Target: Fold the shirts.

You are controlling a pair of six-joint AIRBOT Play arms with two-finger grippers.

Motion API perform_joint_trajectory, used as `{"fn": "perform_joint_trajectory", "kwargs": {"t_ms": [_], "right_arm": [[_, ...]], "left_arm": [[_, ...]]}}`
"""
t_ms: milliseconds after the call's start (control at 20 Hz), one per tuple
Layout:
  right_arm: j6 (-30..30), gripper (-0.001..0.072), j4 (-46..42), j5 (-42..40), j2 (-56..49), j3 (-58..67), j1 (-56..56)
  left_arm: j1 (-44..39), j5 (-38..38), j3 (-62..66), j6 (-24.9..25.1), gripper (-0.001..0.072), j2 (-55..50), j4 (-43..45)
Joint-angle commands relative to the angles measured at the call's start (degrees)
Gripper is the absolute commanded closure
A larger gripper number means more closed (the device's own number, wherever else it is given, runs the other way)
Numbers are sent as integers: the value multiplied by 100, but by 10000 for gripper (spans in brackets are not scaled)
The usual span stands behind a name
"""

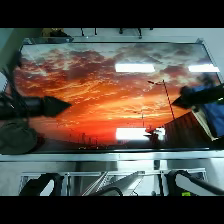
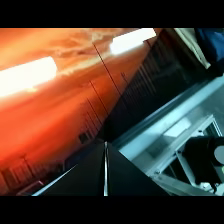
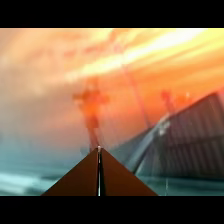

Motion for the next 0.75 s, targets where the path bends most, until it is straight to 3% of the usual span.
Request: {"fn": "perform_joint_trajectory", "kwargs": {"t_ms": [0, 250, 700], "right_arm": [[-122, 695, 28, -1252, 1276, -2212, 1696], [-208, 694, 70, -1572, 1580, -2573, 2015], [-208, 694, 70, -1572, 1580, -2575, 2009]], "left_arm": [[-684, 697, -2131, -168, 693, 1067, -11], [-1099, 916, -3246, -413, 692, 1672, -17], [-1095, 1023, -3357, -551, 692, 2277, -17]]}}
